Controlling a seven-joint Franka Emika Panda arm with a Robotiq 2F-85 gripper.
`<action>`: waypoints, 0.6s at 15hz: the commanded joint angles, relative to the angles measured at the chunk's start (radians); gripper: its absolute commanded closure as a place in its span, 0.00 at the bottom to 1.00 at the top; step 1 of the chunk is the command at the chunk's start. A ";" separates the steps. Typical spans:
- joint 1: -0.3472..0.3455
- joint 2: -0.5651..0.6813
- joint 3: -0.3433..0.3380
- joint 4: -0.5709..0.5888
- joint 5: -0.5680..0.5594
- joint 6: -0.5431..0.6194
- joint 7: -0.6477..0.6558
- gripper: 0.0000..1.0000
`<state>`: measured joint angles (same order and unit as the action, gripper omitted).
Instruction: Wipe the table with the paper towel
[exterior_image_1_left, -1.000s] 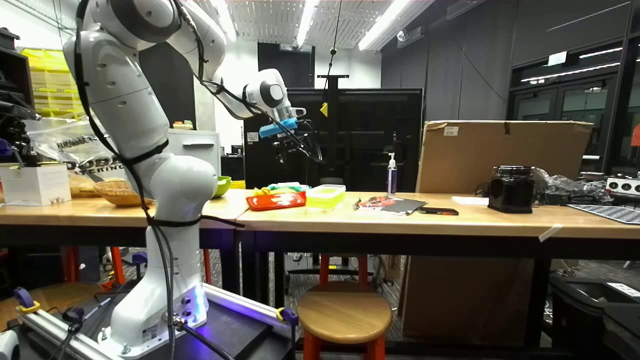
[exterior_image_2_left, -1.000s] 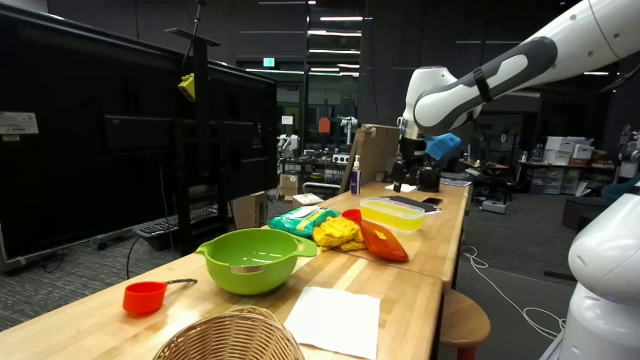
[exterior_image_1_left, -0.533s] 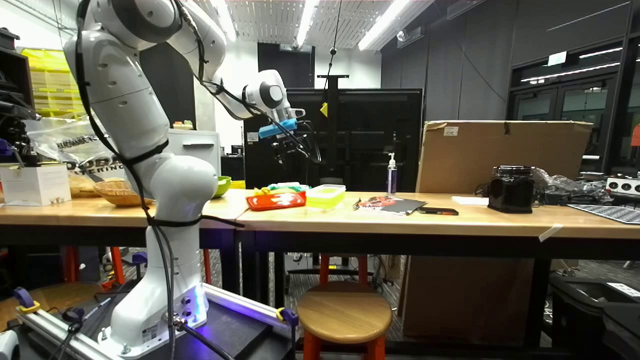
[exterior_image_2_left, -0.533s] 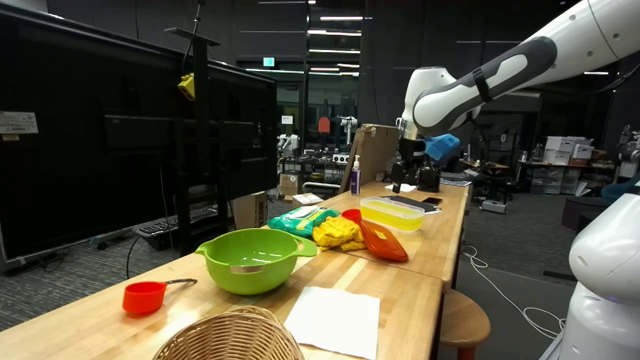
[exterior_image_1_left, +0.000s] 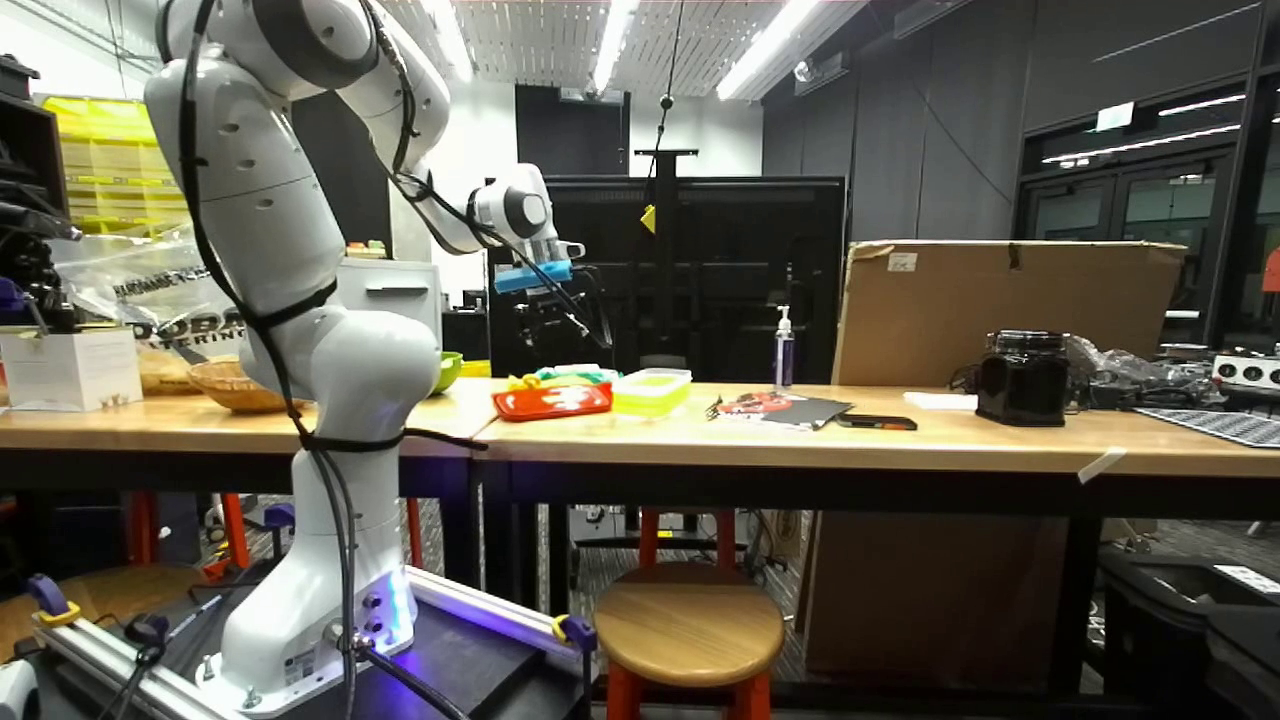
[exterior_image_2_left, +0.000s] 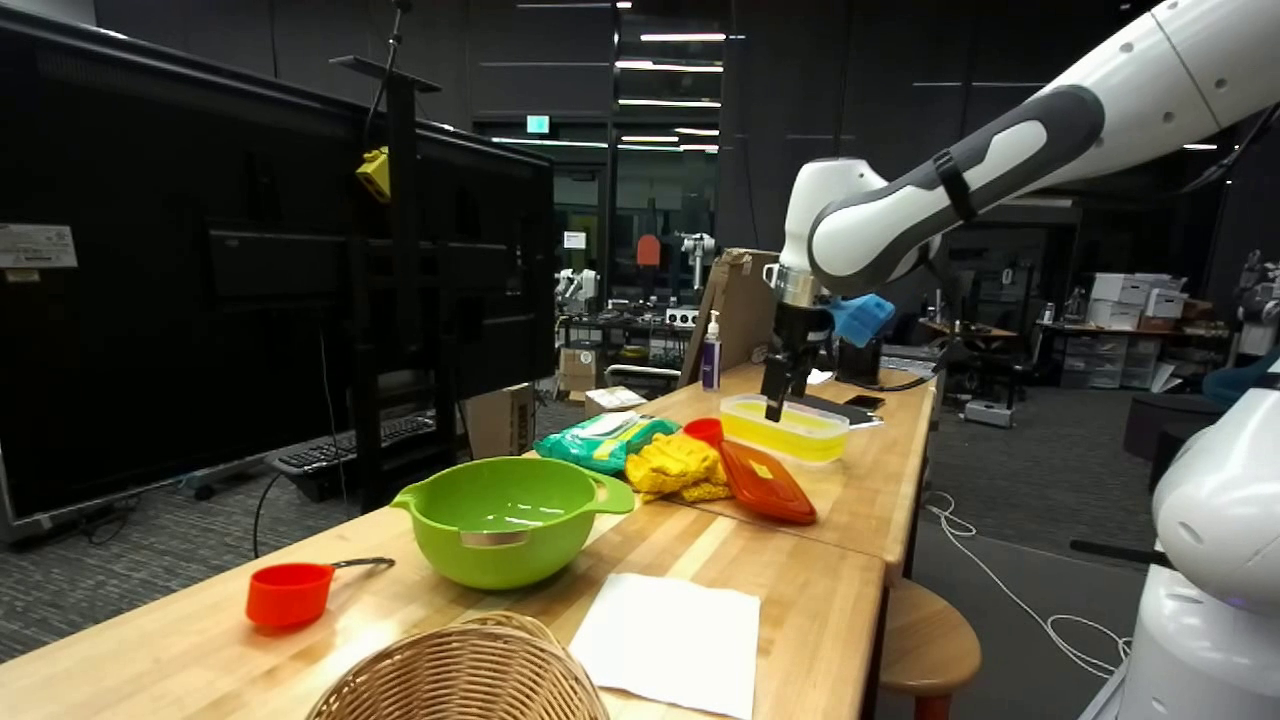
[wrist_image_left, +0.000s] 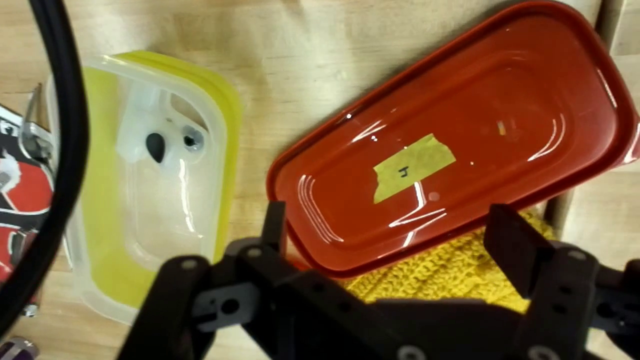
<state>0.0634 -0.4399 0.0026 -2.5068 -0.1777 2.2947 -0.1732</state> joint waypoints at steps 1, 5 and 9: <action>0.044 -0.007 0.000 -0.005 0.065 -0.006 -0.052 0.00; 0.109 -0.003 -0.017 -0.015 0.190 0.037 -0.136 0.00; 0.176 0.004 -0.037 -0.036 0.340 0.047 -0.241 0.00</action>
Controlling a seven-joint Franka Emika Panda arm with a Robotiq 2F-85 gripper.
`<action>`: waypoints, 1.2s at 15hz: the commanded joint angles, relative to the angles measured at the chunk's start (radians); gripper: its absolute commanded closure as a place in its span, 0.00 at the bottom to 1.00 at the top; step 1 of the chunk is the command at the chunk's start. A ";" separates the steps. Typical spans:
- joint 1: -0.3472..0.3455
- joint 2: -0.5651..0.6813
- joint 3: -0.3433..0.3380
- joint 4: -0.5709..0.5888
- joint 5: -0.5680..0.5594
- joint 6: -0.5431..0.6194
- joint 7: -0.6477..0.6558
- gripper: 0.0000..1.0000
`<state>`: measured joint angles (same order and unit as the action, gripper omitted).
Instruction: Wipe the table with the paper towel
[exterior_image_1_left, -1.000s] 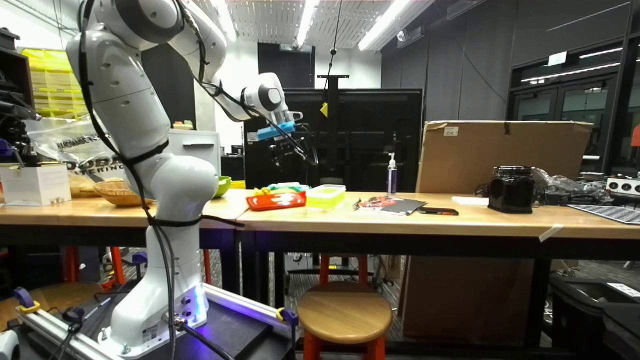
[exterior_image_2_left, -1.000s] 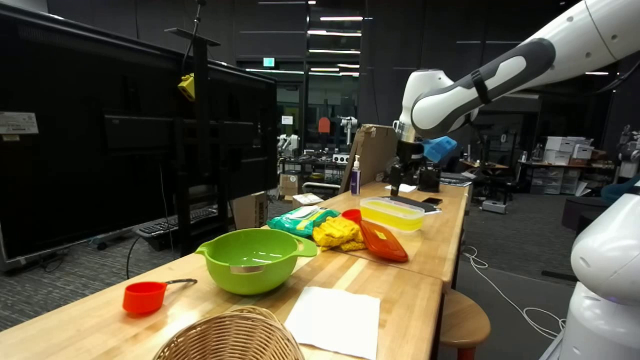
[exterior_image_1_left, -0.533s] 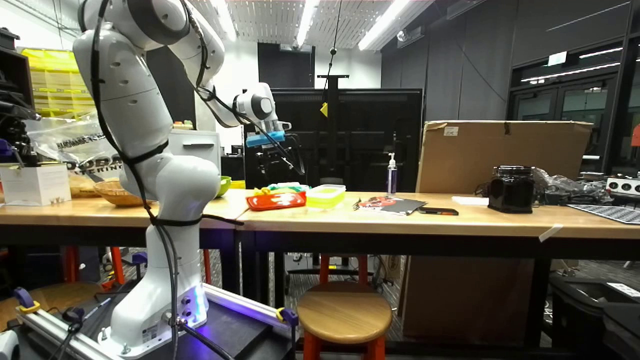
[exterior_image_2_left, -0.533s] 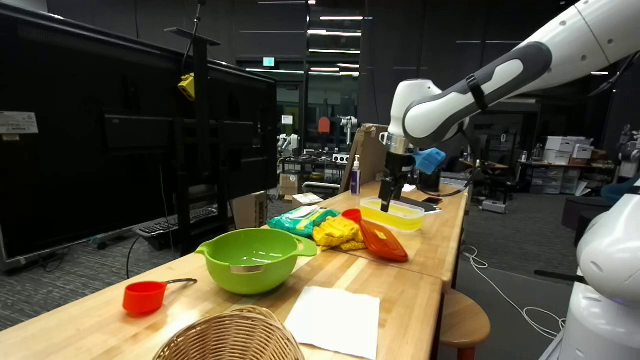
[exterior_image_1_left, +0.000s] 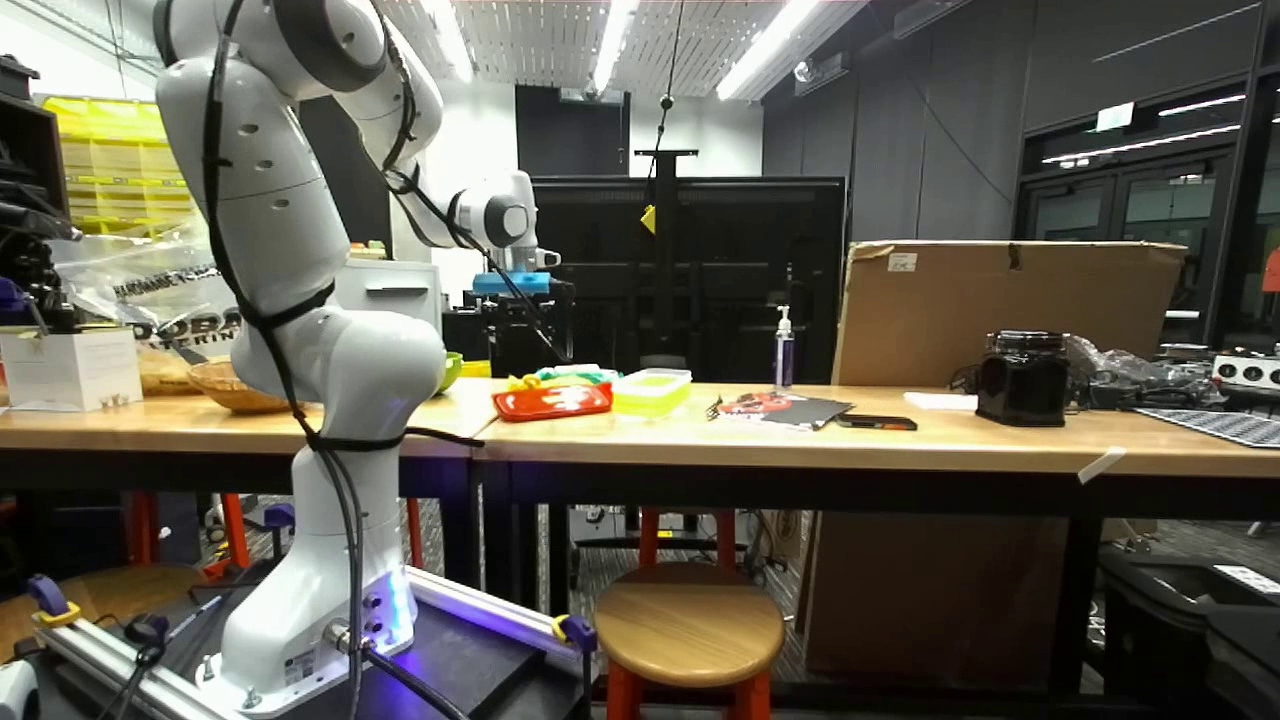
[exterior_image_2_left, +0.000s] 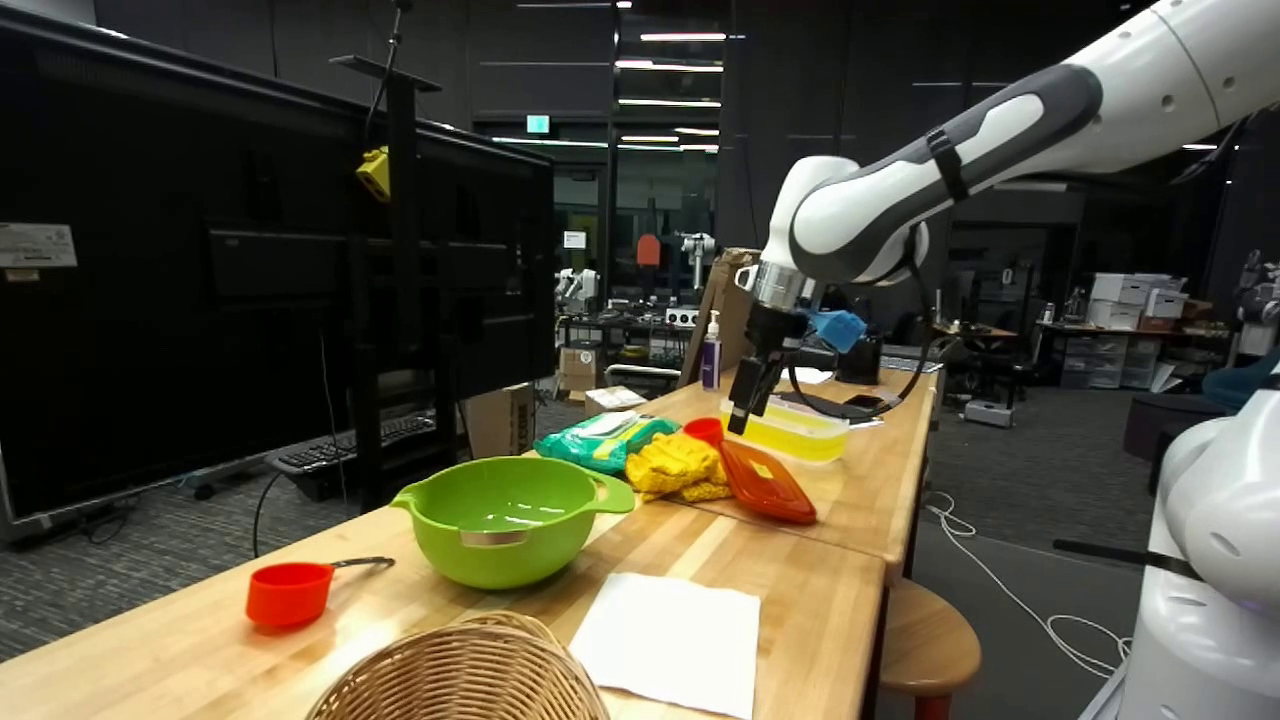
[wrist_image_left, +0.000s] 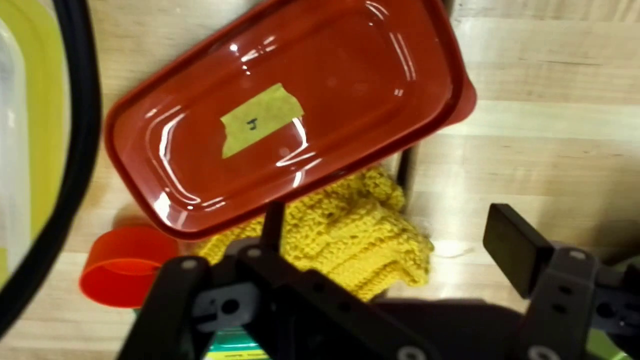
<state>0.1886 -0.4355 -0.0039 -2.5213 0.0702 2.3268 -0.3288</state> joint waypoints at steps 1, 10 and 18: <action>0.063 0.003 -0.033 -0.030 0.121 0.002 -0.109 0.00; 0.100 0.051 0.003 -0.042 0.180 -0.117 -0.171 0.00; 0.151 0.132 0.043 0.000 0.250 -0.114 -0.233 0.00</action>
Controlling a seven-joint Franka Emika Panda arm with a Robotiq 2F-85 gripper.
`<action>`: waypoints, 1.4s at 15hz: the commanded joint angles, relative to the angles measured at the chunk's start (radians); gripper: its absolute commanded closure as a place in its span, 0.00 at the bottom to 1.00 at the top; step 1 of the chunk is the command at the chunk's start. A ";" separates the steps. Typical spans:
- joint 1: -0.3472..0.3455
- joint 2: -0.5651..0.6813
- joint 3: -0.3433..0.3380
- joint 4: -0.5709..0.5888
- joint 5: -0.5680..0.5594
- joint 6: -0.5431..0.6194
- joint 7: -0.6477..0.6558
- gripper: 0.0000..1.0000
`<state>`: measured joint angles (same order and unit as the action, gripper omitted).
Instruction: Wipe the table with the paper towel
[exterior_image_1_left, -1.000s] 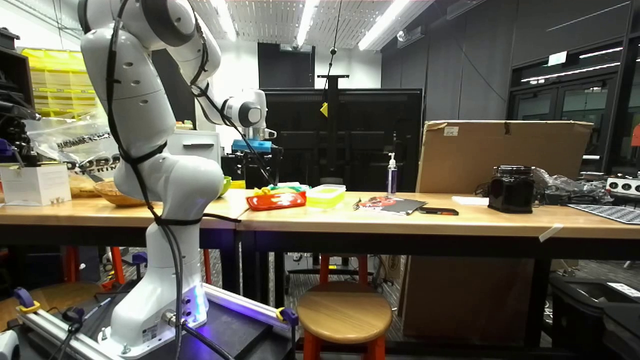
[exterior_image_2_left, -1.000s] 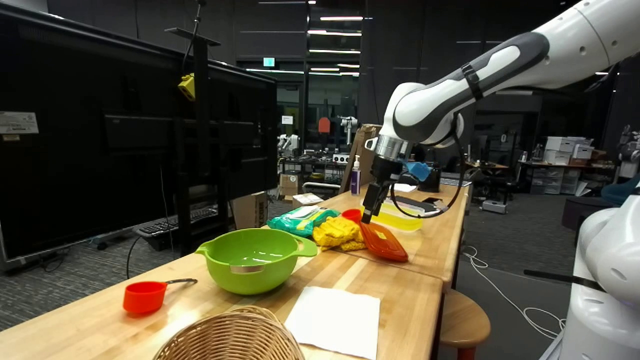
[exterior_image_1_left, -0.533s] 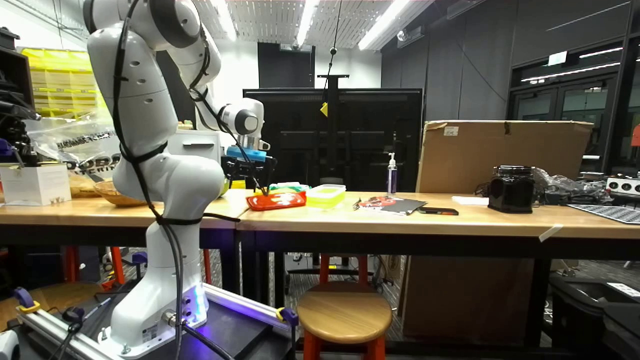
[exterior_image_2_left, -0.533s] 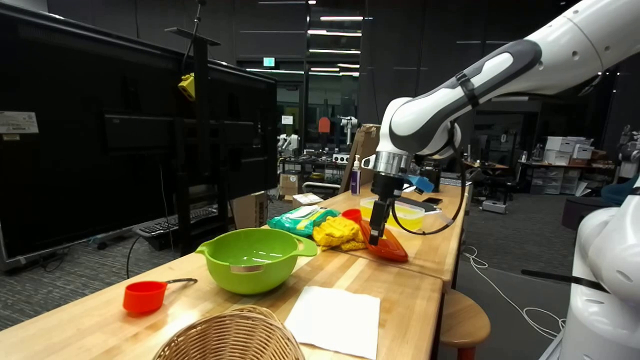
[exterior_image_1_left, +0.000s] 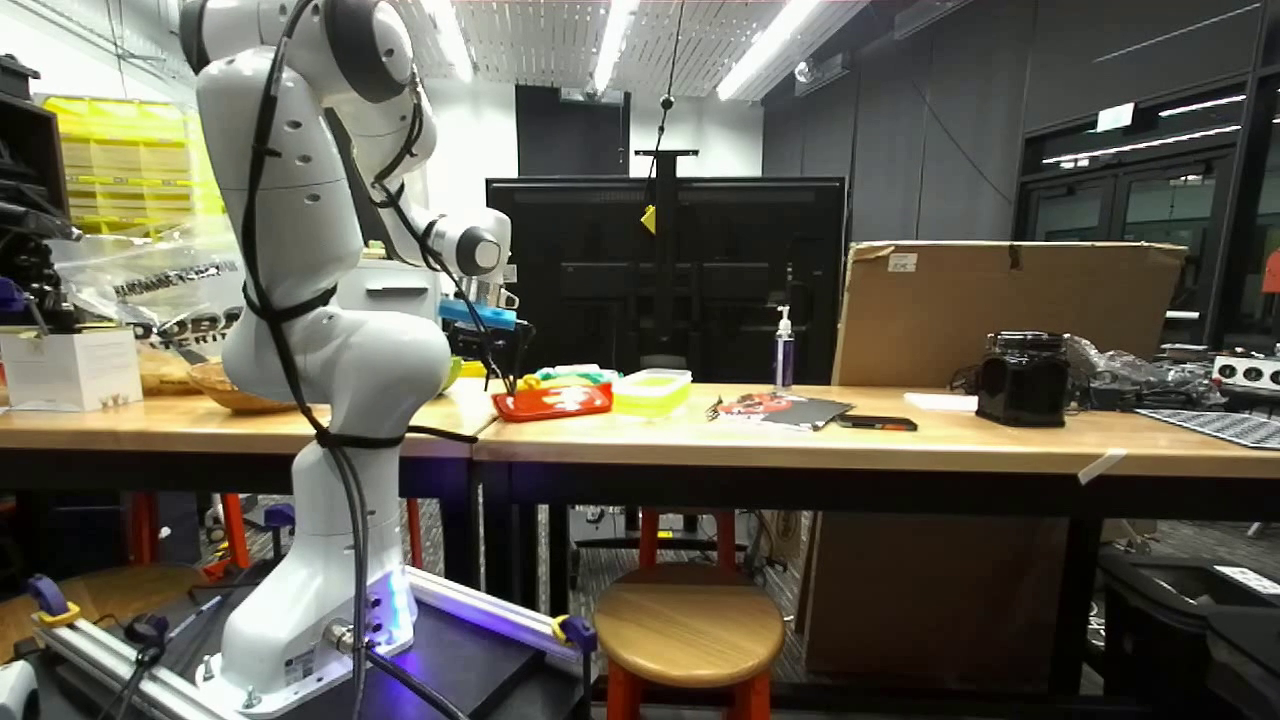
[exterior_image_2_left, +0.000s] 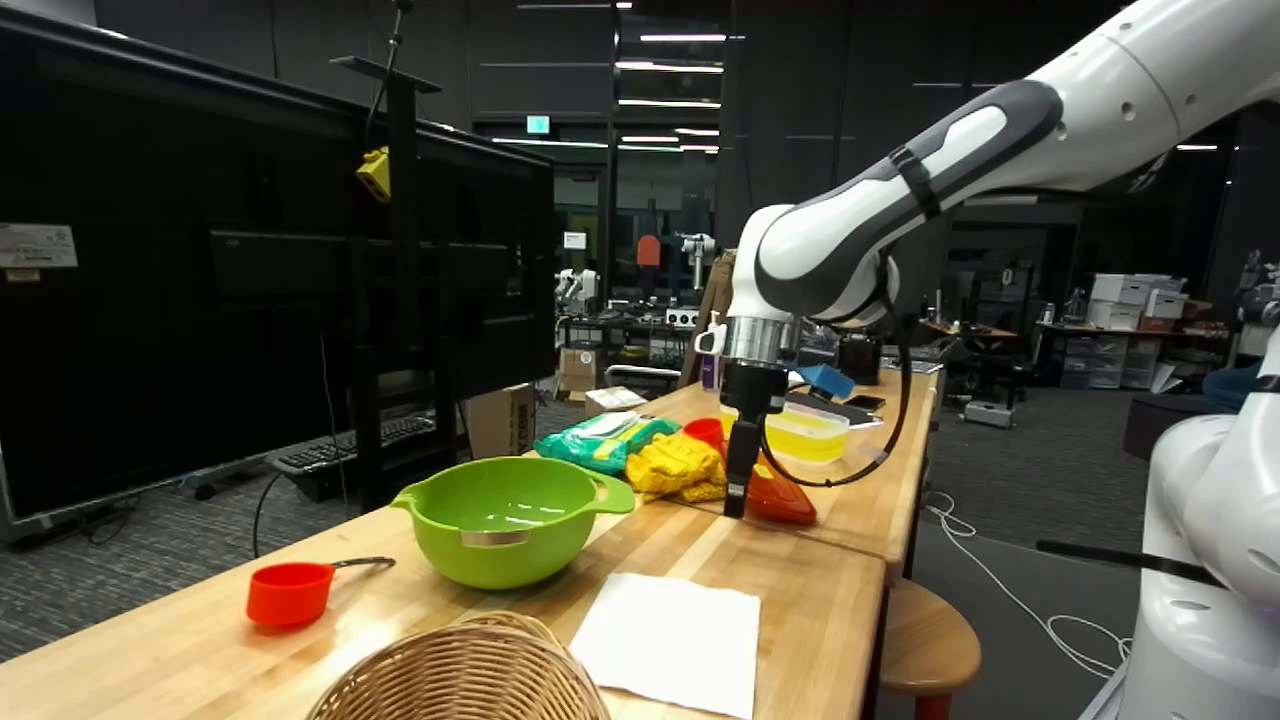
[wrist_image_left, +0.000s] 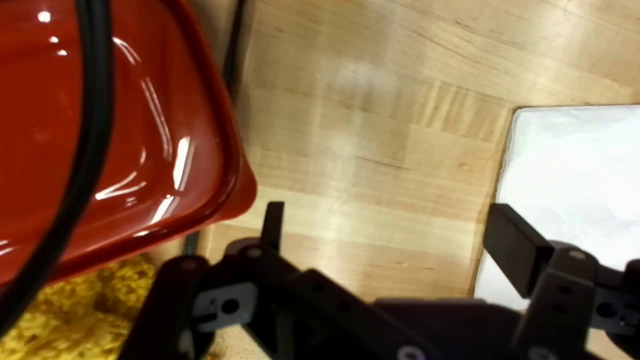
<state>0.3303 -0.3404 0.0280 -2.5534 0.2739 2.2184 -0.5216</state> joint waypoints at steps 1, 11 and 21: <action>0.009 0.047 0.016 0.036 0.054 -0.001 -0.048 0.00; 0.002 0.084 0.089 0.071 0.043 0.045 -0.015 0.00; 0.008 0.075 0.108 0.041 0.049 0.118 0.019 0.00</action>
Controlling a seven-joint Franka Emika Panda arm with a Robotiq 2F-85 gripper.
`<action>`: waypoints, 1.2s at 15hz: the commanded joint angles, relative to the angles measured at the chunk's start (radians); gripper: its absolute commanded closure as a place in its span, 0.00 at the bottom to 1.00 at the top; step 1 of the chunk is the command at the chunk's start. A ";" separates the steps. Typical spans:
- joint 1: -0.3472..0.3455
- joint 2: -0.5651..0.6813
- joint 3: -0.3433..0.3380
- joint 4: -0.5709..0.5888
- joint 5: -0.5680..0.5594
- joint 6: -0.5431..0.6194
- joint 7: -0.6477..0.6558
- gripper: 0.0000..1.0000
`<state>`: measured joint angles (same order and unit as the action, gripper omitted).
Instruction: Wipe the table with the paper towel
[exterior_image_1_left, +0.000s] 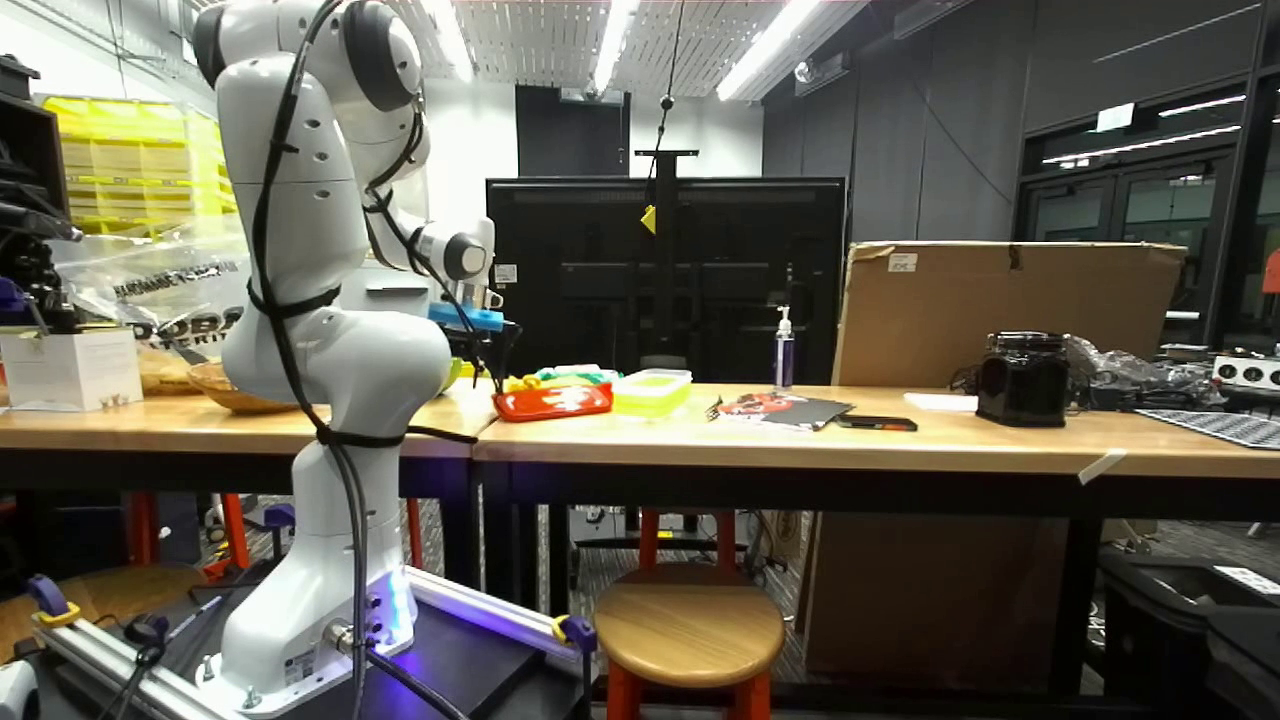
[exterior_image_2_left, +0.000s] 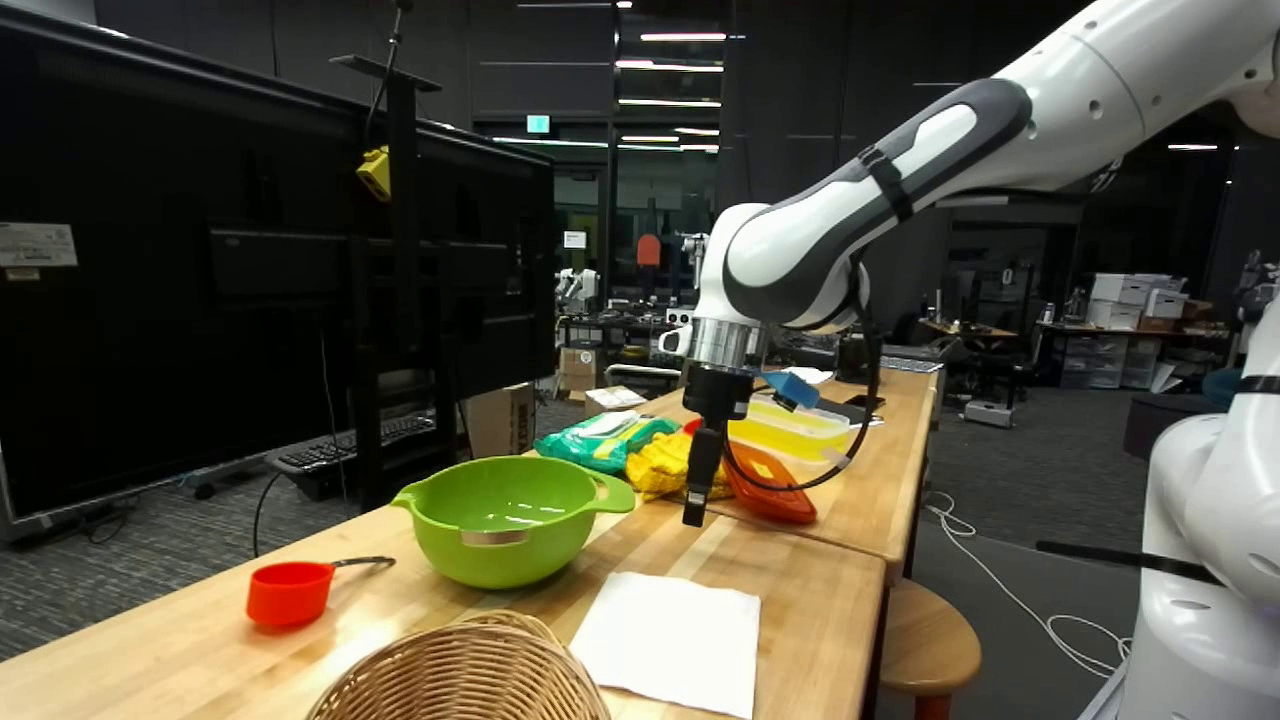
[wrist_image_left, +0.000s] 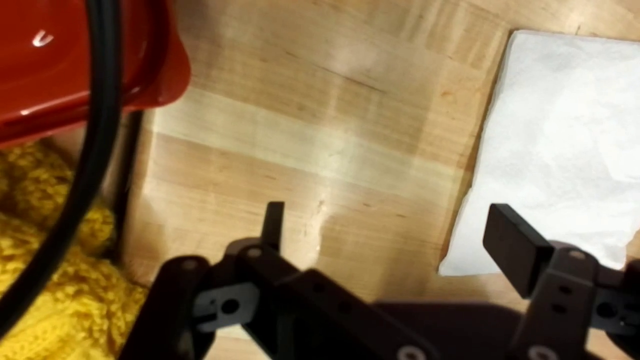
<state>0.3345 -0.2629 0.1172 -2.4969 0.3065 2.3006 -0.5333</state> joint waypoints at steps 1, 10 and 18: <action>0.005 0.003 0.027 -0.021 0.016 0.058 0.049 0.00; -0.125 0.138 0.249 -0.064 -0.272 0.490 0.625 0.00; -0.188 0.102 0.288 -0.057 -0.458 0.449 0.856 0.00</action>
<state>0.1091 -0.1628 0.4445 -2.5539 -0.1405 2.7516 0.3163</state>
